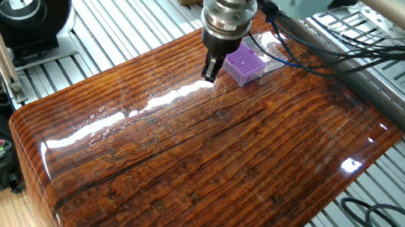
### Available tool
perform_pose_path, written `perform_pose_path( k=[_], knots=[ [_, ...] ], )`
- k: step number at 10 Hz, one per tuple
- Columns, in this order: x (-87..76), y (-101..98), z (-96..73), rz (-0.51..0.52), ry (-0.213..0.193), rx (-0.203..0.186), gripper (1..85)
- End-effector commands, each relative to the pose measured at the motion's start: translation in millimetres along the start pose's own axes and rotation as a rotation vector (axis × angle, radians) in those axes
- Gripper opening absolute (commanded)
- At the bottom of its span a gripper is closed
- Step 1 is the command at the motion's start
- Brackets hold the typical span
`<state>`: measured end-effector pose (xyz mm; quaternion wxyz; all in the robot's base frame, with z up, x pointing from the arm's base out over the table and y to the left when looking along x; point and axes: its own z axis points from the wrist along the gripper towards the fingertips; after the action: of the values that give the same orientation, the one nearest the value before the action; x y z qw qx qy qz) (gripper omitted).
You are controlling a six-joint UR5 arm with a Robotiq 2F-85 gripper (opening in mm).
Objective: Insert a small pipette tip into the holder for small pipette tips
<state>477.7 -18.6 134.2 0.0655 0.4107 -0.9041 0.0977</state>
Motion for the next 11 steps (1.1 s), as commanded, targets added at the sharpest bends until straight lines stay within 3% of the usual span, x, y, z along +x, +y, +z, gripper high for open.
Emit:
perform_pose_path(
  k=[1, 2, 3, 4, 5, 6, 7, 8, 9, 10, 11],
  knots=[
    [-5.0, -18.3, -0.9, -0.145, -0.024, 0.051, 1.0],
    [-54.1, -10.0, 0.4, -0.152, -0.205, 0.007, 2.0],
    [-72.2, -21.9, 6.8, -0.153, -0.238, 0.021, 5.0],
    [-91.7, -44.4, 16.4, -0.205, -0.239, 0.06, 1.0],
    [-115.9, -40.9, 23.9, -0.216, -0.287, 0.03, 10.0],
    [-137.7, -28.3, 31.4, -0.223, -0.344, -0.032, 25.7],
    [-157.1, -22.6, 38.0, -0.235, -0.386, -0.064, 25.7],
    [-166.4, -16.6, 41.7, -0.255, -0.372, -0.078, 25.0],
    [-158.9, -17.3, 45.4, -0.332, -0.292, -0.034, 17.3],
    [-148.1, -14.3, 50.4, -0.338, -0.231, -0.004, 13.0],
    [-152.3, 1.8, 54.4, -0.348, -0.251, -0.018, 13.0]
  ],
)
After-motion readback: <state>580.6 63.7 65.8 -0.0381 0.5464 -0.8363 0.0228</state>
